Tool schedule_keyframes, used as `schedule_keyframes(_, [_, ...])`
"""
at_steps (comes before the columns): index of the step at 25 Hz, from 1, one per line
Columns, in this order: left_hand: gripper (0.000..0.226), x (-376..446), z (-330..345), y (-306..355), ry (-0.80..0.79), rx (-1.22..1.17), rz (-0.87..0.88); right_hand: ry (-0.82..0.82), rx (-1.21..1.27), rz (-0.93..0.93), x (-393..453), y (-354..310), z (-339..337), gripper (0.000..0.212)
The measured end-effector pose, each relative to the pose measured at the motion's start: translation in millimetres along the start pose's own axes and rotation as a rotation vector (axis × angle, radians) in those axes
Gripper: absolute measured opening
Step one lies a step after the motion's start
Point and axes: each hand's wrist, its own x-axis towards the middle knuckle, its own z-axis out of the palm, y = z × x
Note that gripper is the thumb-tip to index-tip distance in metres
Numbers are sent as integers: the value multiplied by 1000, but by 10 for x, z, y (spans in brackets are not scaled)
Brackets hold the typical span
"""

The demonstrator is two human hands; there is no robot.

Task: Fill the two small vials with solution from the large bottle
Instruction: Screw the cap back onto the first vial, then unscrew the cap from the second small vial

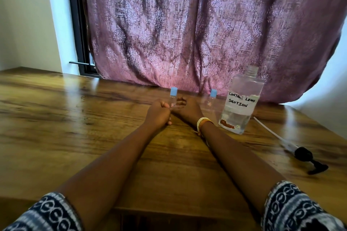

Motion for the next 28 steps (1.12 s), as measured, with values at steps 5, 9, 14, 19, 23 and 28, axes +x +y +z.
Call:
schedule_keyframes(5, [20, -92, 18, 42, -23, 21, 24, 380, -168, 43, -75, 127, -186, 43])
schedule_keyframes(9, [16, -146, 23, 51, -107, 61, 74, 665, -456, 204, 63, 205, -222, 70])
schedule_keyframes(14, [18, -146, 10, 36, -143, 64, 91, 690, -250, 379, 360, 269, -160, 71])
schedule_keyframes(19, [18, -157, 5, 46, -138, 76, 81, 526, -229, 290, 250, 200, -269, 35])
schedule_keyframes(23, [10, -187, 9, 59, -154, 53, 73, 219, -153, 147, -318, 14, -303, 14])
schedule_keyframes(28, [23, -264, 77, 77, -279, 30, 185, -32, -153, -53, -807, 3, -554, 23])
